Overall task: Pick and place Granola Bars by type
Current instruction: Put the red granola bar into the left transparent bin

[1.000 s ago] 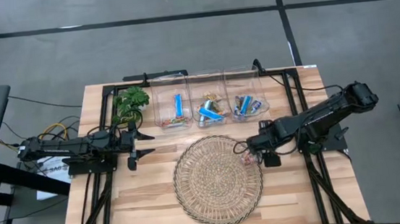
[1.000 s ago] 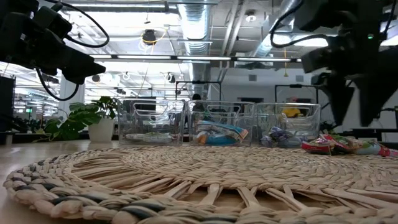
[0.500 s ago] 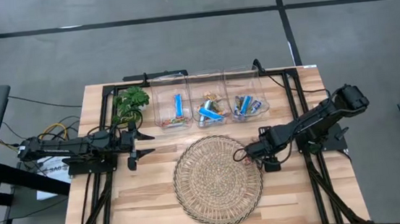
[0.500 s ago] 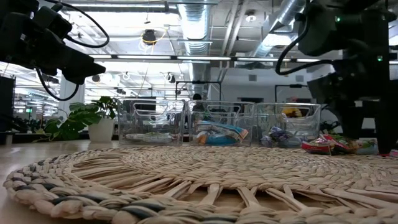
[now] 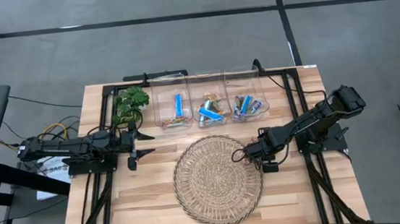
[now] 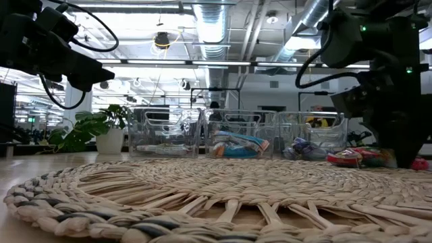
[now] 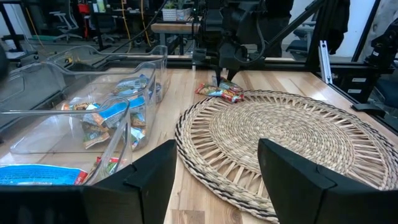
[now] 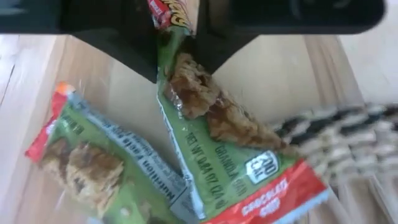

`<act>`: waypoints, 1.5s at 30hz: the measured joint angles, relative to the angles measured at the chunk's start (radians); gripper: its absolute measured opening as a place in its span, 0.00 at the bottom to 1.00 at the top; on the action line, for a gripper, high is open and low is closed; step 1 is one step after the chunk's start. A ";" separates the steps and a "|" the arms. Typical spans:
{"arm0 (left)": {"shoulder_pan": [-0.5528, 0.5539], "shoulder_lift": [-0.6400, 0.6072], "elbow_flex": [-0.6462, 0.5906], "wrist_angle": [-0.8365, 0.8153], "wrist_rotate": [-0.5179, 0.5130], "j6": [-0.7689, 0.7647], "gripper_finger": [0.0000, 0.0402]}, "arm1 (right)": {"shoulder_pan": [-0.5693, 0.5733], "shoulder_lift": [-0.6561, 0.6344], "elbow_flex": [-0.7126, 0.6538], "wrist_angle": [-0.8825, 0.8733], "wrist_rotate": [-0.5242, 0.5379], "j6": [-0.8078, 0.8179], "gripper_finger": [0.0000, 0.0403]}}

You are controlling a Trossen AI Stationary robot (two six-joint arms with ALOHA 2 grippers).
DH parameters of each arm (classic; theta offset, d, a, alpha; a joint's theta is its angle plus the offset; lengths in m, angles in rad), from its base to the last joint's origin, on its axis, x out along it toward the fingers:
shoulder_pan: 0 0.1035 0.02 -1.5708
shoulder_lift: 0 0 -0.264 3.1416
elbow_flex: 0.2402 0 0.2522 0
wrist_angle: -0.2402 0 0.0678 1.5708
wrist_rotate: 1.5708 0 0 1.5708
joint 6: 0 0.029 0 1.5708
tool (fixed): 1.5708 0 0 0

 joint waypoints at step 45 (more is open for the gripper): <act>0.000 0.000 0.000 0.000 0.000 0.000 0.55 | -0.360 0.114 0.367 0.974 -0.045 -0.278 0.12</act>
